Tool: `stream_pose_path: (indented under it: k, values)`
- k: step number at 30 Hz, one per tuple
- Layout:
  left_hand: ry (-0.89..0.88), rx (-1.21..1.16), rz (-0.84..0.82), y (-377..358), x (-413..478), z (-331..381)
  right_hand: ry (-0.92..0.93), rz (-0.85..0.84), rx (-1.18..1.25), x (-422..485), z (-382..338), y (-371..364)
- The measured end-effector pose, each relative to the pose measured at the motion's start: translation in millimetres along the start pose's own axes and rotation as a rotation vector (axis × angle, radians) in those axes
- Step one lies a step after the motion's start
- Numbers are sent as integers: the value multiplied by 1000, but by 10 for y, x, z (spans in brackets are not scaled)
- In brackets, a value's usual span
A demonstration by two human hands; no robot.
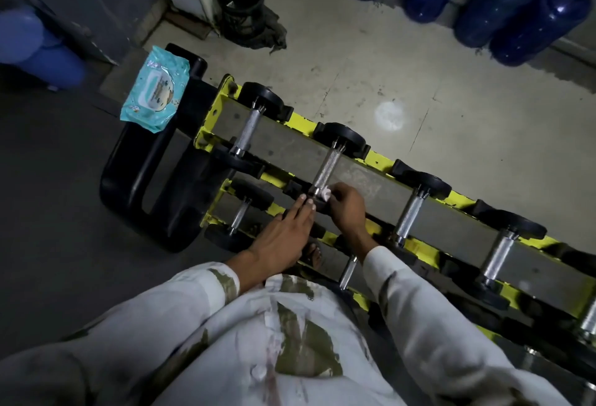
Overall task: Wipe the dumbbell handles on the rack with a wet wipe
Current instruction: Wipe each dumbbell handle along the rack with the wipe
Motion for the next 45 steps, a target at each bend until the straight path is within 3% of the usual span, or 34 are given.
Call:
stream_pose_path:
  k: [4, 10, 13, 16, 18, 21, 23, 27, 30, 36, 38, 40, 42, 45]
  values:
    - [9, 20, -31, -44, 11, 11, -321, -97, 362, 217, 174, -171]
    - [22, 30, -16, -32, 5, 62, -275, -362, 239, 136, 20, -152]
    - [3, 51, -35, -39, 8, 54, -332, -226, 270, 299, -3, -37]
    - [-34, 101, -51, -31, -3, 8, -516, 30, 661, 454, 43, 114]
    - [-63, 125, -62, -10, -10, -7, -518, 9, 664, 424, 30, 62]
    - [-81, 129, -49, 3, -17, -11, -441, -190, 425, 272, 27, -104]
    - [-99, 122, -53, 3, -22, 8, -434, -218, 359, 287, 52, -75]
    - [-139, 149, -31, 47, -46, 12, -474, 101, 654, 480, 61, 212]
    - [-158, 158, -24, 76, -56, -3, -175, 356, 385, 264, -245, 399]
    - [-178, 146, -13, 125, -53, -13, 584, 211, -587, -130, -851, 44]
    - [-189, 148, -28, 129, -63, -20, 634, 246, -800, 82, -928, 154]
    - [-188, 142, -31, 120, -72, -33, 607, 288, -858, 228, -975, 323]
    - [-184, 140, -26, 108, -75, -50, 663, 143, -928, 190, -975, 205]
    - [-182, 133, -21, 89, -71, -71, 829, -244, -1116, -50, -951, -181]
Point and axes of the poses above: each hand's wrist, its own x-axis towards the middle knuckle, its own y-axis out of the back of the hand, z = x × y, the point moved 10 cm from there along x, towards the middle knuckle, and after that the axes turned 6 degrees about -y, right-handed, at the moved point
